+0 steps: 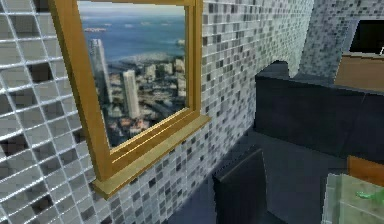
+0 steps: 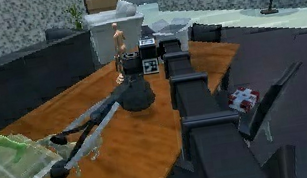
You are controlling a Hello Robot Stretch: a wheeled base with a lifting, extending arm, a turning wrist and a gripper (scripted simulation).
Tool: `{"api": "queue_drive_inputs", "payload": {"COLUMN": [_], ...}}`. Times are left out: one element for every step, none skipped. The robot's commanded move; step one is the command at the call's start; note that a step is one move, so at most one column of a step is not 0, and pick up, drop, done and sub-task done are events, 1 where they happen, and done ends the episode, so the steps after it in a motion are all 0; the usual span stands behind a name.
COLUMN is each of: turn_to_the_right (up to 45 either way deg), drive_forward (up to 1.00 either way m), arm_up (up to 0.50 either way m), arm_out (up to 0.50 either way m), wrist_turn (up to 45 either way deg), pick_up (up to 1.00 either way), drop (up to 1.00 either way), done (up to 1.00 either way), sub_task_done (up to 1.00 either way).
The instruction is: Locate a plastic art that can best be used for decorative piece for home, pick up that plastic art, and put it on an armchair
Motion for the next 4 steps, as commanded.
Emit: {"api": "queue_drive_inputs", "payload": {"turn_to_the_right": [0.0,0.0,-45.0,-45.0], "drive_forward": [0.00,0.00,0.00,0.00], "arm_up": [0.00,0.00,0.00,0.00], "arm_out": [0.00,-0.28,0.00,0.00], "wrist_turn": [-18.0,0.0,0.0,0.0], "pick_up": [0.00,0.00,0.00,0.00], "drop": [0.00,0.00,0.00,0.00], "done": [0.00,0.00,0.00,0.00], "sub_task_done": [0.00,0.00,0.00,0.00]}}
